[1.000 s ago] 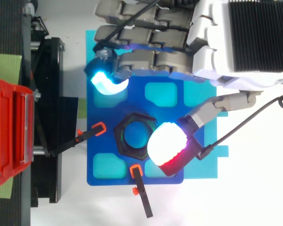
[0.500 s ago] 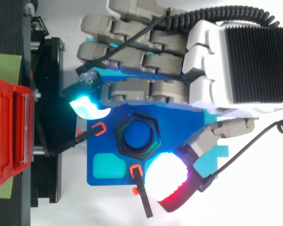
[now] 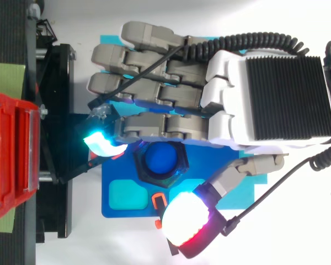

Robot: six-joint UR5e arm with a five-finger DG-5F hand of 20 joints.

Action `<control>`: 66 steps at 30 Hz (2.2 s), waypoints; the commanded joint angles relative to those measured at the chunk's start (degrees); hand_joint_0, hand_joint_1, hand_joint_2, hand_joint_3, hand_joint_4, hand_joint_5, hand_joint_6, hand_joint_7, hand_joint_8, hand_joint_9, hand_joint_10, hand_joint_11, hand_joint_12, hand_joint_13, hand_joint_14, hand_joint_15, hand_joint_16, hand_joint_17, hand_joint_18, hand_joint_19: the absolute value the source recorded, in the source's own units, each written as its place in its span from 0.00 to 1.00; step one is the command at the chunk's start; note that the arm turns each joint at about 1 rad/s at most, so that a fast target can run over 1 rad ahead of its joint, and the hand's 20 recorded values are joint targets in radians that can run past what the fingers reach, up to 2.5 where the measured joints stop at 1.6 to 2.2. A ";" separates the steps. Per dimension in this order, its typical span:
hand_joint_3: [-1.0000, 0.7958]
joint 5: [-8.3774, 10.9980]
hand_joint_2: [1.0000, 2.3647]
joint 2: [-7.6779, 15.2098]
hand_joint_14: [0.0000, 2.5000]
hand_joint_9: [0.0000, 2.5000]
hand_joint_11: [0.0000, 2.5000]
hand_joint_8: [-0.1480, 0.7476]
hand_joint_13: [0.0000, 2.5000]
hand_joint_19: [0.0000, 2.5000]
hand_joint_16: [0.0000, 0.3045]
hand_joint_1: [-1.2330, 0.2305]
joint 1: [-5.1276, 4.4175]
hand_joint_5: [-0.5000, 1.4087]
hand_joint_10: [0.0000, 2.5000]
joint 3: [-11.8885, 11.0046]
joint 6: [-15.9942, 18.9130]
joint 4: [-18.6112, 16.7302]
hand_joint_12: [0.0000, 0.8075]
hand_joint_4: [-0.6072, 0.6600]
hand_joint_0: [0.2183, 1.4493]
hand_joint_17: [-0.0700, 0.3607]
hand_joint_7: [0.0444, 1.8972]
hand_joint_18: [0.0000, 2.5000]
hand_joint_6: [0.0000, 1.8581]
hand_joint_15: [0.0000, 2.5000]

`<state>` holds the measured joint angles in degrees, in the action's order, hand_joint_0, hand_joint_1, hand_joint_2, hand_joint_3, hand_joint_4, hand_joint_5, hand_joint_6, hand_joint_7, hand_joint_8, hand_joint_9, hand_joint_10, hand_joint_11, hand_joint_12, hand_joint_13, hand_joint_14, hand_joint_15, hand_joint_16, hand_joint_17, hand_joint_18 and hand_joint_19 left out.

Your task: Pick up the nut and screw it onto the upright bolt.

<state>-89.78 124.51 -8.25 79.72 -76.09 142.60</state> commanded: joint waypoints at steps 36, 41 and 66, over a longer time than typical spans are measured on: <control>0.28 -2.50 0.00 0.03 0.00 0.18 0.00 0.48 0.11 0.00 0.13 0.71 2.01 0.21 0.00 0.00 -0.02 3.56 0.41 0.68 0.21 0.37 0.64 0.03 0.27 0.00; 0.28 -3.65 0.00 0.03 0.00 0.22 0.00 0.49 0.15 0.00 0.12 0.68 2.98 0.22 0.00 0.00 -0.02 3.21 0.39 0.69 0.22 0.36 0.70 0.06 0.27 0.00; 0.28 -6.20 0.00 0.91 0.00 0.06 0.00 0.40 0.00 0.00 0.16 0.77 3.77 0.15 0.00 -3.16 0.07 -0.40 0.42 0.59 0.19 0.41 0.31 0.00 0.27 0.00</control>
<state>-96.13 124.88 -4.16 76.64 -76.10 142.09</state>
